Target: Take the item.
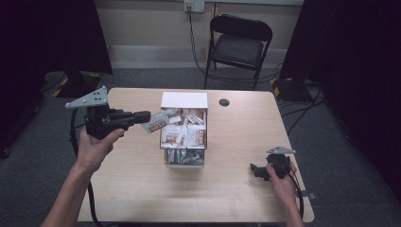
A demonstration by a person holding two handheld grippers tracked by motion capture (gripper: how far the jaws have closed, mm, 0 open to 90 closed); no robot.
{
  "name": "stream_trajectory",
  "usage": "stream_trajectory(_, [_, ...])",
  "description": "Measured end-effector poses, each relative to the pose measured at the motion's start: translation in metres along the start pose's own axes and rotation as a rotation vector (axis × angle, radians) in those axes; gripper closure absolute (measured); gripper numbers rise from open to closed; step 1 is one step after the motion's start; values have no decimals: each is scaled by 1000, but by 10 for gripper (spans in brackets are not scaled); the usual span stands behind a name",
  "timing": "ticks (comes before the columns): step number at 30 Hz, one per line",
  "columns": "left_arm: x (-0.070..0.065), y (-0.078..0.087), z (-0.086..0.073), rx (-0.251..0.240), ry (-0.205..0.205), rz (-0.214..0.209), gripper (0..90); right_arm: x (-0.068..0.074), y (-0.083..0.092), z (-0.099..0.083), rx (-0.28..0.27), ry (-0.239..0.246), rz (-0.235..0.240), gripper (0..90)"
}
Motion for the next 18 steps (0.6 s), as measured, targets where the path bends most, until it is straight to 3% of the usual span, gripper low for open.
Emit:
stream_trajectory(8, [7,11,-4,-8,2,22,900,0,0,0,0,0,0,0])
stream_trajectory(13, [15,18,-7,-15,27,44,900,0,0,0,0,0,0,0])
stream_trajectory(18, [17,19,-11,-7,17,56,900,0,0,0,0,0,0,0])
Point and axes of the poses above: each handheld gripper's, and its own axes: y roughly backward along the jaws, z roughly out of its top, x roughly to its left, the point moved 6 cm from there along -y, roughly forward along the jaws, and after that the axes turned 7 degrees about z, right-handed, at the moved point
